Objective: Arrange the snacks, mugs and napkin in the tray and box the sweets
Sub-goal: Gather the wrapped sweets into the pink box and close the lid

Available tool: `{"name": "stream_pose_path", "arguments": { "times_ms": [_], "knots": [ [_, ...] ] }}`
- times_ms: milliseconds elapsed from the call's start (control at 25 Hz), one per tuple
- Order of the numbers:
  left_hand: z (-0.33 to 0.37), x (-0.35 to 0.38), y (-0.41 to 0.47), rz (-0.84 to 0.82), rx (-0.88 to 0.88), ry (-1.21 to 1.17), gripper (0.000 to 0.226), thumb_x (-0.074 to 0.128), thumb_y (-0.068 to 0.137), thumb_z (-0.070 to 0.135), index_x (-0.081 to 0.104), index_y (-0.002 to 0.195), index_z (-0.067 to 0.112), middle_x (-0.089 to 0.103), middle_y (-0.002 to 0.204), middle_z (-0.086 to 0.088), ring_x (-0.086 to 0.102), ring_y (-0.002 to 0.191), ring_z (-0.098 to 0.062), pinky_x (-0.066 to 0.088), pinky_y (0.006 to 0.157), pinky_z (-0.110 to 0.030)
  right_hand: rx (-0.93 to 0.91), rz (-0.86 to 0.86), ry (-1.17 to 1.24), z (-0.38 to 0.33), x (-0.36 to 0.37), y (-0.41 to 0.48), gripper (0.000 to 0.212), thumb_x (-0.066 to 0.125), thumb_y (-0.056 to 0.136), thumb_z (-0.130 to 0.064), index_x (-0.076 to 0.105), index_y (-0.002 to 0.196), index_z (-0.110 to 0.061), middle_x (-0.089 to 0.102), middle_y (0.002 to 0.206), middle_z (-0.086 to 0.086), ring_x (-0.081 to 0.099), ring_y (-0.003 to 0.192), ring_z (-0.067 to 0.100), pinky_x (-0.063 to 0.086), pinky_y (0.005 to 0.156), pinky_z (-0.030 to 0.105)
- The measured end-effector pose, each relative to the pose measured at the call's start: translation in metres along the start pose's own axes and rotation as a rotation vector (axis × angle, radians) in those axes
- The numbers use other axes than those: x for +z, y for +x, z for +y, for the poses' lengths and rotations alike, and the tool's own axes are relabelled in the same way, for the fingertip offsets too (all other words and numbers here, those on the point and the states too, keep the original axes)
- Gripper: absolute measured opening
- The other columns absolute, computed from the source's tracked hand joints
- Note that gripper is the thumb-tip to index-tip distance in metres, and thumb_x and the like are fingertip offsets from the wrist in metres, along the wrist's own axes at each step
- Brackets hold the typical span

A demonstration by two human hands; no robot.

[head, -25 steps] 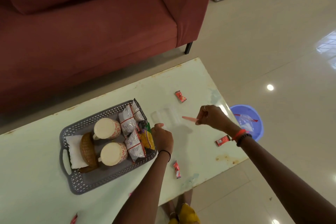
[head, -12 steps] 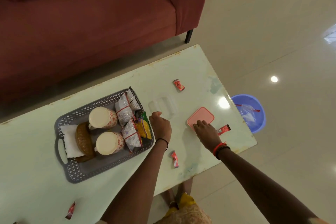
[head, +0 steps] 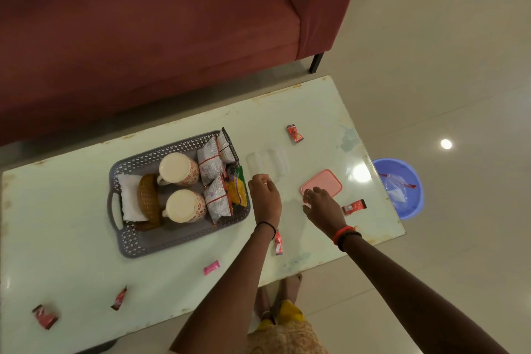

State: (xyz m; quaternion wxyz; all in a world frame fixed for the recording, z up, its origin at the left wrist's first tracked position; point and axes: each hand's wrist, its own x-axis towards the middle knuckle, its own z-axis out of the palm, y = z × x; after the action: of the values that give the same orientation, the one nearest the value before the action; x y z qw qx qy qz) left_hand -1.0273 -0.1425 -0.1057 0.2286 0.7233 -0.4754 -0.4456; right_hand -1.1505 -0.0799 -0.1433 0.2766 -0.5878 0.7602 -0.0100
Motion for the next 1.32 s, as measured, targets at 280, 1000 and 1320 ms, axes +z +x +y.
{"name": "stream_pose_path", "arguments": {
  "times_ms": [280,1000,1320],
  "knots": [
    [-0.03,-0.06,-0.042,0.08,0.093,-0.119,0.019,0.04,0.096,0.009,0.058,0.104,0.004,0.064,0.102,-0.007,0.062,0.092,-0.018,0.047,0.075,-0.012,0.001,0.0,0.153,-0.071,0.001,-0.031,0.02,0.053,0.089,-0.024,0.059,0.105,-0.013,0.063,0.099,0.005,0.061,0.083,0.02,0.051,0.065,0.03],
    [-0.276,-0.349,-0.065,0.473,-0.07,0.109,0.019,0.045,0.091,0.003,0.061,0.102,0.005,0.06,0.107,-0.017,0.058,0.098,-0.032,0.041,0.082,-0.03,-0.251,-0.096,0.208,-0.329,0.146,-0.118,0.011,0.049,0.085,-0.011,0.056,0.093,-0.011,0.063,0.092,0.006,0.057,0.09,0.024,0.05,0.066,0.033],
    [-0.361,-0.432,-0.014,0.425,-0.275,0.198,0.026,0.048,0.092,0.004,0.052,0.113,-0.011,0.051,0.121,-0.029,0.049,0.111,-0.041,0.043,0.092,-0.043,-0.535,-0.214,-0.141,-0.381,0.232,-0.11,0.042,0.045,0.087,0.003,0.054,0.122,-0.018,0.048,0.123,0.01,0.051,0.105,0.028,0.048,0.086,0.036]
  ]
}}
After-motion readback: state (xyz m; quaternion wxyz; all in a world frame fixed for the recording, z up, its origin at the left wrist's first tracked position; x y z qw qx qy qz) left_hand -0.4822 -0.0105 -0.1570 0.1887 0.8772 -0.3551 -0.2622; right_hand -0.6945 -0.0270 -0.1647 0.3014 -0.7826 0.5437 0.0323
